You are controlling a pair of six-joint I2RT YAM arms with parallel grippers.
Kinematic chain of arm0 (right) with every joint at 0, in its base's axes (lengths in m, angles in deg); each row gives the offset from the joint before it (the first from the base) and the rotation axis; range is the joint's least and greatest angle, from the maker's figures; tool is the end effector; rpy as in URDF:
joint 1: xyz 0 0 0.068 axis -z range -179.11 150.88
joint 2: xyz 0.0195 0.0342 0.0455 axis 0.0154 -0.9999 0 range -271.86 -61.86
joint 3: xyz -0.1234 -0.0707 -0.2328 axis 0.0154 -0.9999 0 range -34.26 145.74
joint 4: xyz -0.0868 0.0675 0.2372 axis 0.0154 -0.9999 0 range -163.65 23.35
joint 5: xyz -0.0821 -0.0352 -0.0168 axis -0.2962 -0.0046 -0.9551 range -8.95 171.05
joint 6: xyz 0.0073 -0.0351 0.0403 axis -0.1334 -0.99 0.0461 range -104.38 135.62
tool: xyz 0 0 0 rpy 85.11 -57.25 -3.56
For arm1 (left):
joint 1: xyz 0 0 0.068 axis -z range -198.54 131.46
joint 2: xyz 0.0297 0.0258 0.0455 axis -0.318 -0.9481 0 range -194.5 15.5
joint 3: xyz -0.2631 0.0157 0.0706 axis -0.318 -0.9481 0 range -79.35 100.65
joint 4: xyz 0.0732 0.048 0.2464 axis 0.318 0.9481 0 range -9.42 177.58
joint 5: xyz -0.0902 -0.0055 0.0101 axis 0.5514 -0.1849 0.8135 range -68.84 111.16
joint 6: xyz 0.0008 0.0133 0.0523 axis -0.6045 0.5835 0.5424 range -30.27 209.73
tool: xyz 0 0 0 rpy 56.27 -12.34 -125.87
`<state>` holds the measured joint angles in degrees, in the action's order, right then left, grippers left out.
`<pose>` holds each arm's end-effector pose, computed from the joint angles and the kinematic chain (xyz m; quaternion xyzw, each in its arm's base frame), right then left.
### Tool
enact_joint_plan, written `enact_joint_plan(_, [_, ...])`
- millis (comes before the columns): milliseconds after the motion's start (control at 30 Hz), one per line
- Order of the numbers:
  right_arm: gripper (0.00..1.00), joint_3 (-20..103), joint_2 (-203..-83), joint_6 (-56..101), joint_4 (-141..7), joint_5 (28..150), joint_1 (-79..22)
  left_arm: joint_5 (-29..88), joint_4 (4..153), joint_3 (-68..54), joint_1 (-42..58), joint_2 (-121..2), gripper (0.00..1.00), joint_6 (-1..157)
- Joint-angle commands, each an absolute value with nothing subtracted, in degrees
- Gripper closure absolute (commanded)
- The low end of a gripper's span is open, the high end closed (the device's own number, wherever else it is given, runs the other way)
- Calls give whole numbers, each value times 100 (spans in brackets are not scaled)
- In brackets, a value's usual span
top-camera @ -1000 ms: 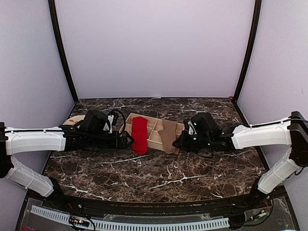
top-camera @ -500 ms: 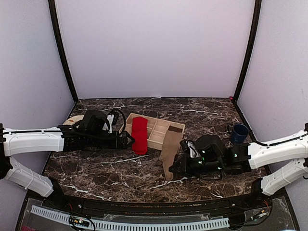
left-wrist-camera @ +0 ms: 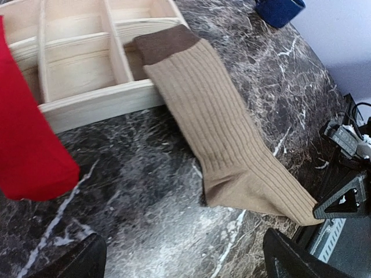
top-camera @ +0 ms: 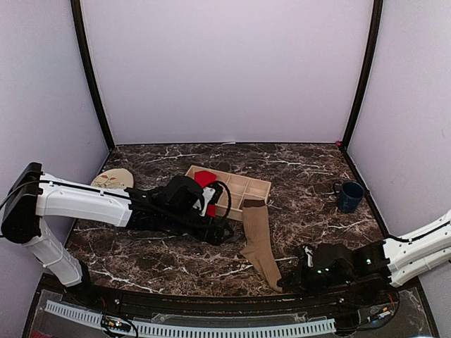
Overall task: Roll the socks
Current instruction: Move the sock to the center of the board.
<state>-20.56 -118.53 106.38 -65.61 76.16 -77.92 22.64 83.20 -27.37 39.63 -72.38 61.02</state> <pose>0.0373 0.1726 0.1378 0.1123 0.9057 0.4017 0.0758 0.1731 -0.2806 0.2140 0.2344 0.8697 -0.3071 0.3074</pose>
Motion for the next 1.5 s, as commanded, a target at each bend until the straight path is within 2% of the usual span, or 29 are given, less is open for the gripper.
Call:
enact_joint_plan(0, [100,-2117,-11493,11377,-6653,7220,-8115,2287,8258,-2076,4237,-7673,4,6471])
enact_joint_plan(400, [100,-2071,-10643,12118,-6854,6897,-8366,2528,8204,-1078,4435,-8926,4,6643])
enact_joint_plan(733, [100,-1910,-10408,12293,-7101,6934,-8367,2742,8147,-840,4622,-9139,9,6640])
enact_joint_plan(1167, [100,-1813,-10138,12446,-7353,7053,-8367,2013,8354,-667,4489,-9590,8,6437])
enact_joint_plan(1467, [100,-1897,-9792,12576,-7606,7068,-8367,3182,7262,-950,4009,-9779,9,6174])
